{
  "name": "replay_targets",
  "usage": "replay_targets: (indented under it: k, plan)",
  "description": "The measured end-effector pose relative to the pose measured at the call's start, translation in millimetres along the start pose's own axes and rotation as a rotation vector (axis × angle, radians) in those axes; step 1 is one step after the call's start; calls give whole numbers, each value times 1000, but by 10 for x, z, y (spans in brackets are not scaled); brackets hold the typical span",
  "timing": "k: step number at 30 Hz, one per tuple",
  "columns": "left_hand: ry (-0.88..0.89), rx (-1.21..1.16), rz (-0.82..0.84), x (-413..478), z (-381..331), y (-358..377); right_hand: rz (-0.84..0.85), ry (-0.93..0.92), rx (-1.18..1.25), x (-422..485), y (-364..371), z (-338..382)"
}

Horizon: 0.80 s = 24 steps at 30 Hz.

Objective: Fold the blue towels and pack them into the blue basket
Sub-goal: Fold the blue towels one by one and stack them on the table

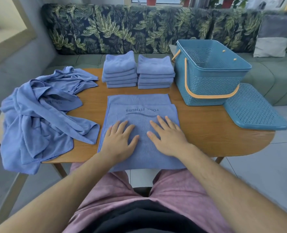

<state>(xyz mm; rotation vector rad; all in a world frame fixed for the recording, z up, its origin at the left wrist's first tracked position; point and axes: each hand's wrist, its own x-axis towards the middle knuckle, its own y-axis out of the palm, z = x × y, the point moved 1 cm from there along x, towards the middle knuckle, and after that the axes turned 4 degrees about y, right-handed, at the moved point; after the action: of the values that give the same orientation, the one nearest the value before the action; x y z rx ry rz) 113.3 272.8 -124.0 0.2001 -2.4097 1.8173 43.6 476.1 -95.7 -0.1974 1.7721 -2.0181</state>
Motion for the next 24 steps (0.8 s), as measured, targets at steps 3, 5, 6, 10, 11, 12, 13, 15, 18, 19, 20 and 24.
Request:
replay_targets:
  k: [3,5,6,10,11,12,13,15,18,19,20,24]
  plan:
    - [-18,-25,43,444,146,-10,-16,0,39,396,-60,-131]
    - [-26,-24,33,750,282,-33,-93,6,90,676,-129,-268]
    - [-44,-24,30,888,353,-65,-142,15,101,810,-172,-352]
    - [-60,-18,33,1283,660,-154,-295,62,111,1155,-257,-670]
    - [-29,-10,4,1315,721,-146,-346,62,141,1177,-223,-717]
    - [-6,-10,-38,1324,771,-128,-403,56,175,1189,-170,-760]
    - [0,-19,-87,1319,814,-102,-452,52,197,1201,-120,-792]
    - [-29,-44,-147,1301,858,-61,-520,35,218,1232,-60,-836]
    - [-35,-90,-208,1308,882,-43,-614,-107,281,1256,-70,-857]
    - [-31,-102,-236,1310,890,-48,-613,-170,312,1256,-75,-856]
    - [-34,-108,-256,1308,891,-58,-587,-216,352,1254,-78,-851]
    - [-65,-141,-279,1301,878,-88,-535,-192,453,1234,-106,-831]
